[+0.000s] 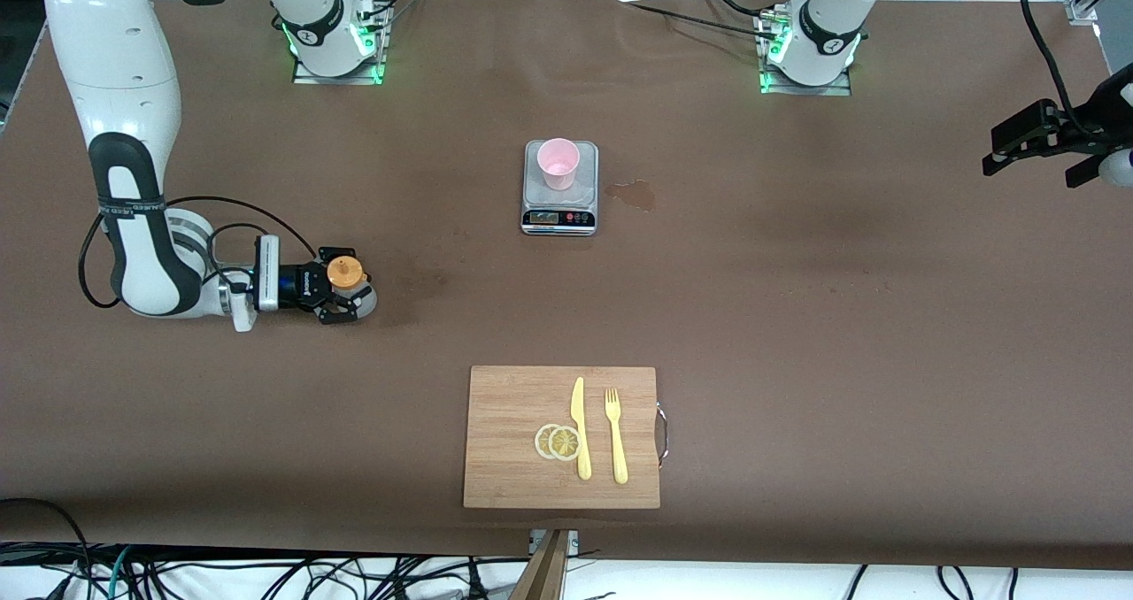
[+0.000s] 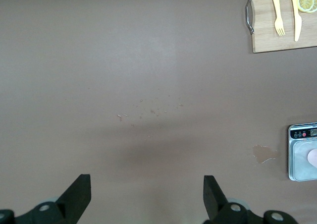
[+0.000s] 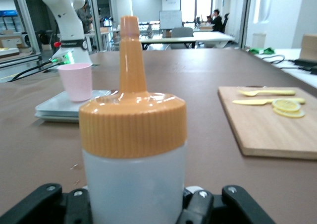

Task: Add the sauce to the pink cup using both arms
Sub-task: 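Carry the squeeze bottle back and set it upright on the table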

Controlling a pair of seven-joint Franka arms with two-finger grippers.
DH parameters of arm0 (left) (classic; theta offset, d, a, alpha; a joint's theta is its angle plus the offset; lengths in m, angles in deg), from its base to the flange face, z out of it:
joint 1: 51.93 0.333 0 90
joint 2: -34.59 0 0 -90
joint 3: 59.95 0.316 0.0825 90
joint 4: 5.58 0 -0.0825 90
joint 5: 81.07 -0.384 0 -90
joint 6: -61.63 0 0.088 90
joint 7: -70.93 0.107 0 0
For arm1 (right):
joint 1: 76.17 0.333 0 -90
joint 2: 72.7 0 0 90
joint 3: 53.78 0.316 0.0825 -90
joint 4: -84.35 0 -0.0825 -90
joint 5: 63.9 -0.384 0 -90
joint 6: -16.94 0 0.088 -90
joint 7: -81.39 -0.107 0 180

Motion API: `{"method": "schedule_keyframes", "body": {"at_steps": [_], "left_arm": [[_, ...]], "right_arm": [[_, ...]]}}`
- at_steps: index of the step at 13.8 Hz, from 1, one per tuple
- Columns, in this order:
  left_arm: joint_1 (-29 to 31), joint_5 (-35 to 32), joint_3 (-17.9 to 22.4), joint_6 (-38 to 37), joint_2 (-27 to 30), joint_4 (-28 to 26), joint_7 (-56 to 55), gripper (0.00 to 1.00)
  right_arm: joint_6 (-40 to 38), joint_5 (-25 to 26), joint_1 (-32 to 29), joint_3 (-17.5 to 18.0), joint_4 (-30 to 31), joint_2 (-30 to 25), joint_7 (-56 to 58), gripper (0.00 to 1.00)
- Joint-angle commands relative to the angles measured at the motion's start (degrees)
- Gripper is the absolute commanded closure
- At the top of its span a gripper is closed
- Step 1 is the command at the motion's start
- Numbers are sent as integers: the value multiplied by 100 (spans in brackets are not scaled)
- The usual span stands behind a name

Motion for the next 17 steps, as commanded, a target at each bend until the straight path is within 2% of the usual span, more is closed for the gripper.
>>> {"method": "schedule_keyframes", "body": {"at_steps": [1, 5, 6, 7, 8, 11, 13, 17], "left_arm": [[29, 61, -37, -136, -71, 175, -3, 0], [29, 61, -37, -136, -71, 175, -12, 0], [29, 61, -37, -136, -71, 175, -12, 0], [29, 61, -37, -136, -71, 175, -12, 0], [29, 61, -37, -136, -71, 175, -12, 0], [3, 70, -54, -136, -71, 175, -12, 0], [11, 79, -54, -136, -71, 175, -12, 0], [11, 79, -54, -136, -71, 175, -12, 0]], "right_arm": [[-170, -384, -47, 135, -162, 257, 273, 85], [-363, -1078, -12, 364, -162, 565, 432, 78], [-372, -1106, -12, 382, -162, 609, 424, 69], [-372, -1106, -12, 400, -162, 627, 424, 43], [-381, -1106, -12, 400, -153, 645, 432, 1], [-565, -1027, -38, 330, -179, 627, 354, 0], [-697, -826, -38, 128, -284, 601, 353, 0], [-899, 227, -47, -486, -504, 312, 318, 0]]}}
